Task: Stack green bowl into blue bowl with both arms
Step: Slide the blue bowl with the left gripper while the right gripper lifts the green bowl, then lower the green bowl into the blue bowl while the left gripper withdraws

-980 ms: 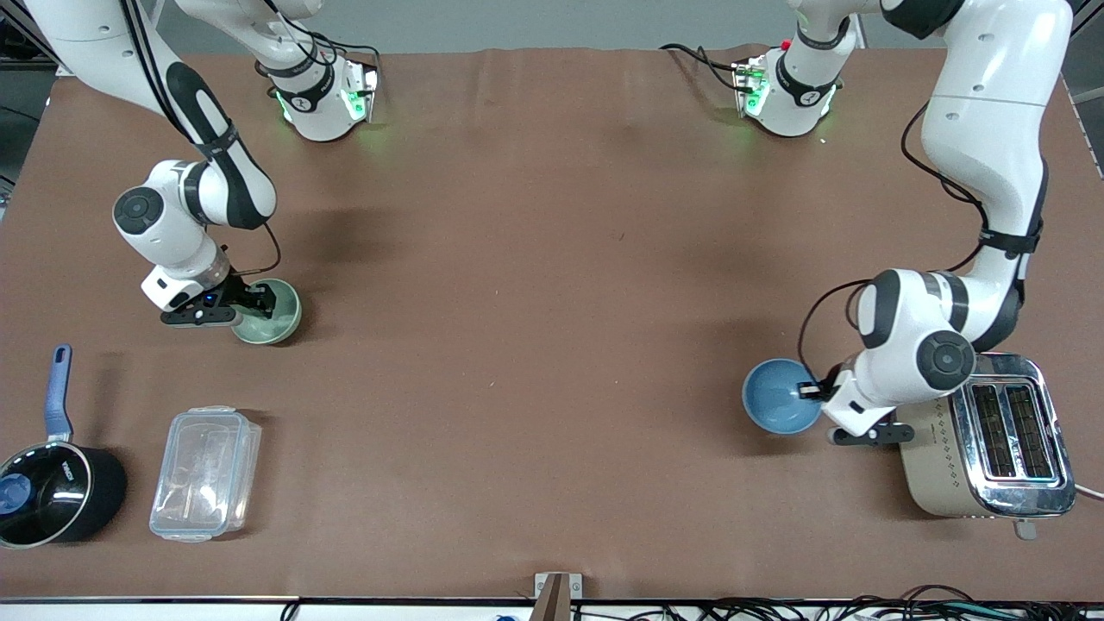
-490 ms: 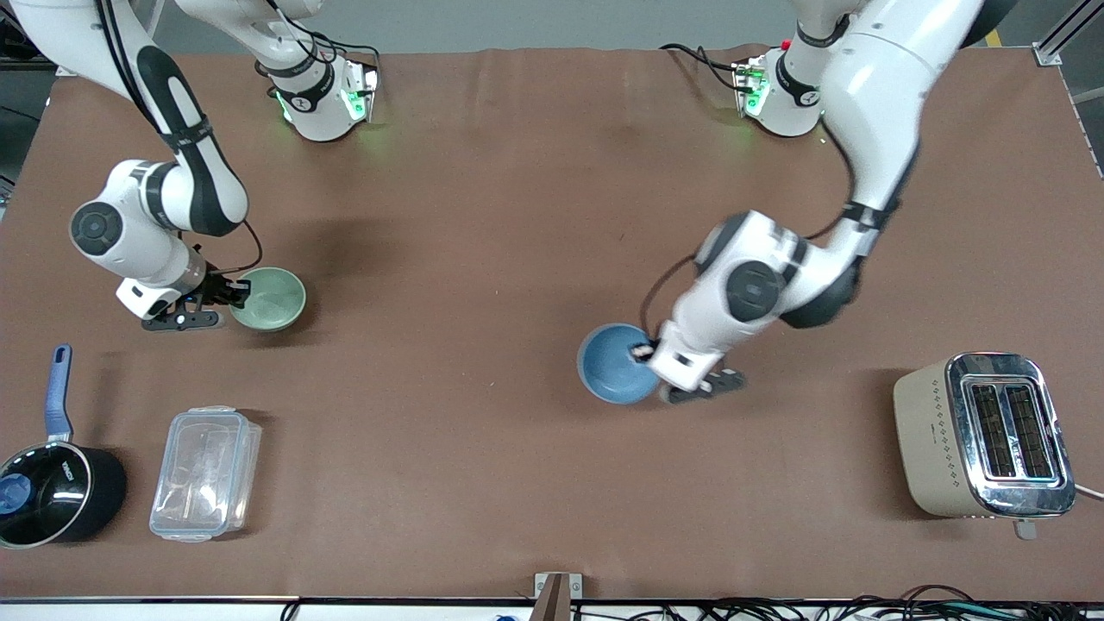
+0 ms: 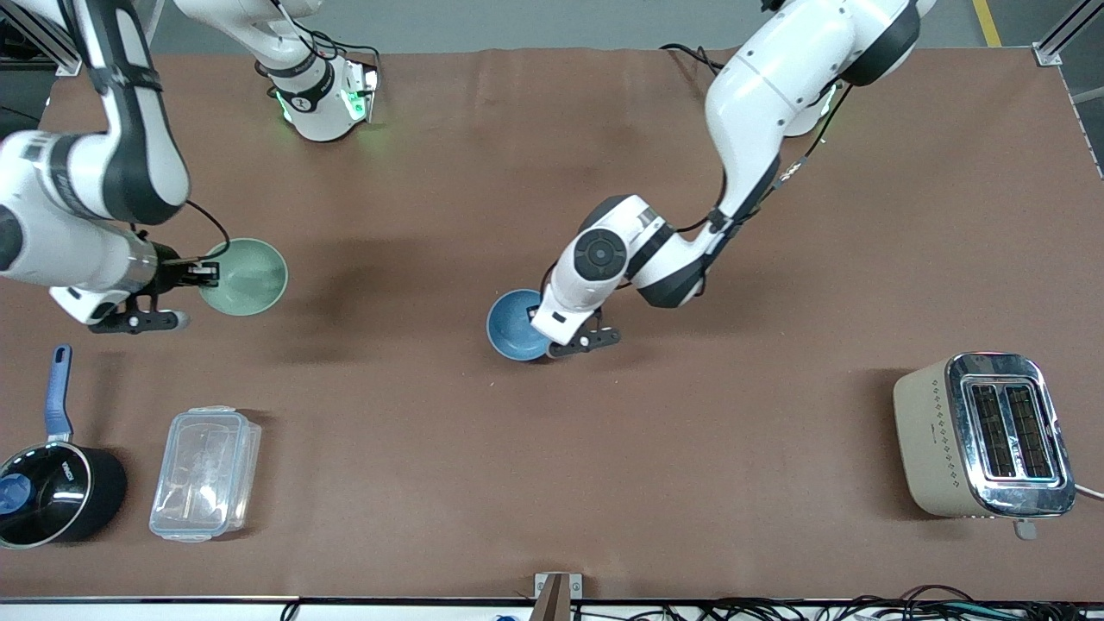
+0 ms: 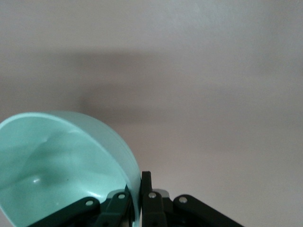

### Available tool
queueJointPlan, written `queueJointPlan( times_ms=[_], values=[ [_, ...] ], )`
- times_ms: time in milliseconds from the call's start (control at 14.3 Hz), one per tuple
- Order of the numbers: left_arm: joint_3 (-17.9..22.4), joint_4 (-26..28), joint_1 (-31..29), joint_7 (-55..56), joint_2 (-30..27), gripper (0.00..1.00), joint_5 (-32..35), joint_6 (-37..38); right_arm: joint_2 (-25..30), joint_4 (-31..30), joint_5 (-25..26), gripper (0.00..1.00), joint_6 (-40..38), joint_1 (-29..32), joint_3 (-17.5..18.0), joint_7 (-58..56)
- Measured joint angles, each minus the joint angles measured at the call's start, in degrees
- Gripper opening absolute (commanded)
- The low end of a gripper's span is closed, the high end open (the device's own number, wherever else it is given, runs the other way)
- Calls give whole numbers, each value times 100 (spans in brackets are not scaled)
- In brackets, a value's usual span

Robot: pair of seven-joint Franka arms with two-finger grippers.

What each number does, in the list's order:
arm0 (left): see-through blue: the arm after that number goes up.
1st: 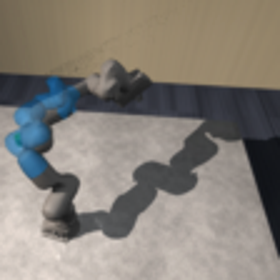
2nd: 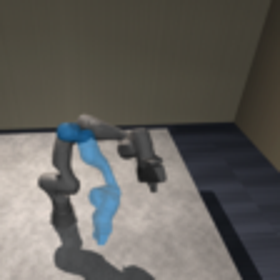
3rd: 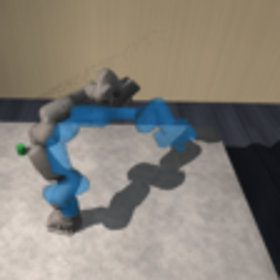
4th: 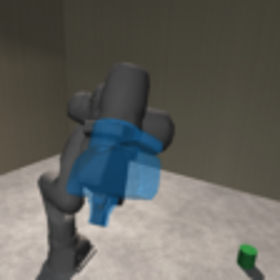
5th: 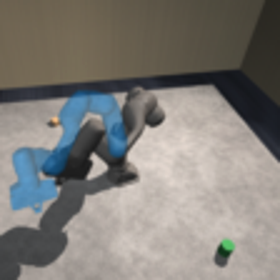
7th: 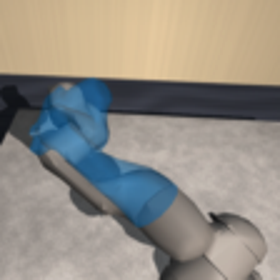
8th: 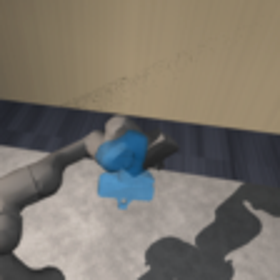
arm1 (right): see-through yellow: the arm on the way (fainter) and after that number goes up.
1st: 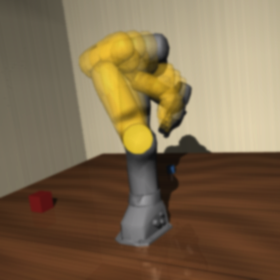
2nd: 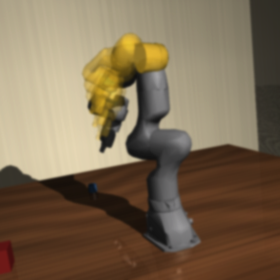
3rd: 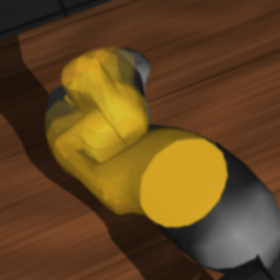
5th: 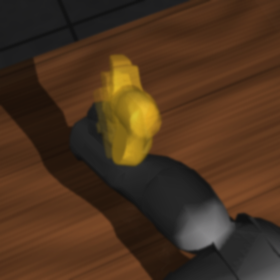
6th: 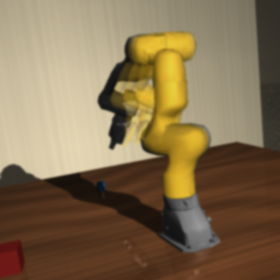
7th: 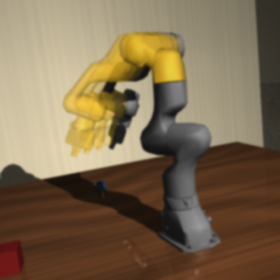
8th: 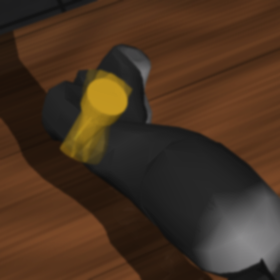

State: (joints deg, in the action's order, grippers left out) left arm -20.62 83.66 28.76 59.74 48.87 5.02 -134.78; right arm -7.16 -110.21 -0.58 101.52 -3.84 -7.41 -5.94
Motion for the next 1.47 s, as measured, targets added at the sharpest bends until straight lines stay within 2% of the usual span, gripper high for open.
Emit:
queueJointPlan(
  times_ms=[70,210,350,560,840,1120,1470],
  values=[
    [31,-37,80,38,72,100,0,-91,8,319,-141,0,-334,-58,60,187],
    [174,-151,95,41,60,100,47,-122,5,574,-352,0,-548,-188,237,728],
    [450,-315,30,7,-143,100,378,-72,-37,577,-603,0,-507,-369,430,1328],
    [792,-470,-393,-456,-885,100,833,647,-239,572,-861,0,-24,-814,722,2373],
    [821,-486,-1540,-2053,-2087,100,860,1867,-728,569,-878,0,892,-1557,1173,3920],
    [817,-442,-2382,-3198,-2763,100,839,2656,-1355,666,-883,0,1915,-1935,1636,5239],
    [811,-431,-3003,-4361,-3611,100,121,3738,-2115,1096,-883,2,2502,-2326,1698,5891]
  ],
)
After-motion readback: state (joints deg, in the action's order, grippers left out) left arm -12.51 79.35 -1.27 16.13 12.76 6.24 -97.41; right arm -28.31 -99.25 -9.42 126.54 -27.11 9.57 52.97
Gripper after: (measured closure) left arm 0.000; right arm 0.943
